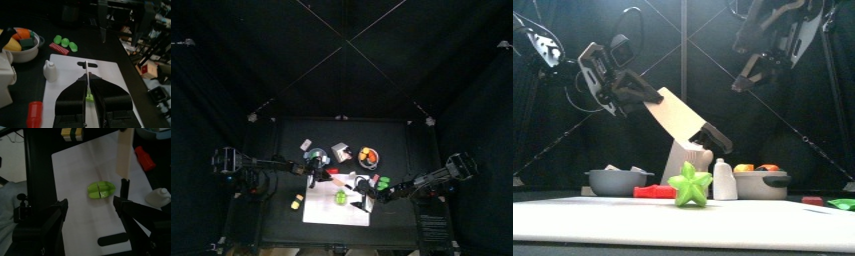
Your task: Regrasp knife
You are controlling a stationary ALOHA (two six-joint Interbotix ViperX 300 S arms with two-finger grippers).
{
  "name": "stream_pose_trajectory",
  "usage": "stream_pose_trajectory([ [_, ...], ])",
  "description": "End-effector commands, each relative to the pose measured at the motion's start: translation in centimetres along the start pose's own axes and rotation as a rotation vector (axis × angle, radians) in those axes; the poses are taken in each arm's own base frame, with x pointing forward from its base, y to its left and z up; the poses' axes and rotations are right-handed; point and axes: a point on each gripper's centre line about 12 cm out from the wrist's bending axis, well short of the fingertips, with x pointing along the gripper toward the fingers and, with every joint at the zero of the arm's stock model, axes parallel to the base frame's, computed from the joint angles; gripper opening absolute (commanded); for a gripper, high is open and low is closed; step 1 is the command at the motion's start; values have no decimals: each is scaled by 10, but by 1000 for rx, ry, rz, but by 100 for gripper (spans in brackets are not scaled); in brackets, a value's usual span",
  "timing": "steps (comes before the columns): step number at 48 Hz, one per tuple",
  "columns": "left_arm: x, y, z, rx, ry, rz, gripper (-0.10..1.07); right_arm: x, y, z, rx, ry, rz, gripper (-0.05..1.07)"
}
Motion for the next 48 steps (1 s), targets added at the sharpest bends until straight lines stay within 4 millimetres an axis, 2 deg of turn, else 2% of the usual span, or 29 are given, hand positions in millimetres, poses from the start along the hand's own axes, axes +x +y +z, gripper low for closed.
stream_pose_trajectory([
  [1, -9, -6, 9, 78, -134, -10, 51, -9, -11, 6, 8, -33, -6, 100],
  [8, -28, -7, 9, 170, -299, 68, 51, -9, -11, 12, -36, -54, -8, 100],
  [12, -30, -17, 7, 215, -330, 77, 51, -10, -7, 19, -62, -76, -2, 100],
  [23, -20, -32, 1, 256, -302, 57, 51, -12, -7, 31, -117, -114, -23, 100],
  [32, -15, -29, -3, 238, -289, 71, 51, -10, -12, 30, -137, -109, -66, 100],
  [48, -11, -30, -4, 232, -288, 70, 51, 8, -10, 23, -154, -65, -84, 100],
])
